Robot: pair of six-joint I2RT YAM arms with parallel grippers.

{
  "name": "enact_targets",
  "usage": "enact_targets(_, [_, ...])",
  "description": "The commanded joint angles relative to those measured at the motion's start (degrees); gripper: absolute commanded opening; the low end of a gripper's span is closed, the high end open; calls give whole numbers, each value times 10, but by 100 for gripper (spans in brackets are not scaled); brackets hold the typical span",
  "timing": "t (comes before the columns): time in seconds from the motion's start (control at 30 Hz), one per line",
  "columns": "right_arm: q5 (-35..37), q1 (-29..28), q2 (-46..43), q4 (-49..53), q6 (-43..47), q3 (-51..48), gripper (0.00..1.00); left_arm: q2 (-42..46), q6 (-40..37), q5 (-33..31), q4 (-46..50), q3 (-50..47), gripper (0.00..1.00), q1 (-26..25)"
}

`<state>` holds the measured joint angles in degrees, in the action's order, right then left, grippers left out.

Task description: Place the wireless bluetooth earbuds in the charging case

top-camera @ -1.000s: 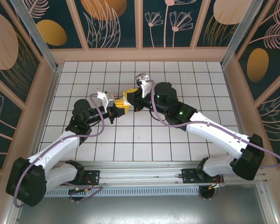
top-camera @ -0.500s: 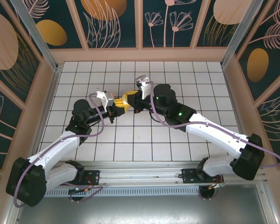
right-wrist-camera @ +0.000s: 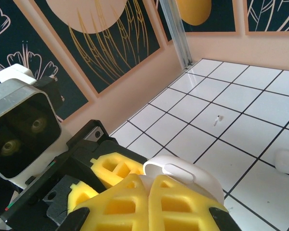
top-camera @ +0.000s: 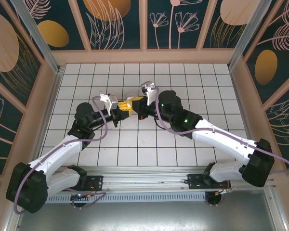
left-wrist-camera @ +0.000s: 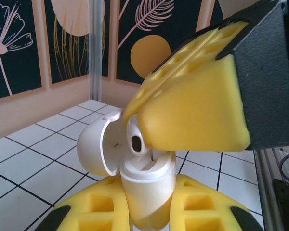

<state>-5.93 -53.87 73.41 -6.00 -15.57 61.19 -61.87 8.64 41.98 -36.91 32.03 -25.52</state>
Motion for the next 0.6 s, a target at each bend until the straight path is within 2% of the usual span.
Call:
enact_targets(0.0, [8, -6, -12, 20, -5, -13, 8, 14, 10, -12, -38, 15, 0, 0])
enact_targets(0.23, [13, -6, -14, 25, -9, -2, 40, 18, 6, -18, -30, 14, 0, 0])
enact_targets(0.57, [44, 7, -12, 51, -39, 67, 44, 29, 13, -56, -22, -3, 0, 6])
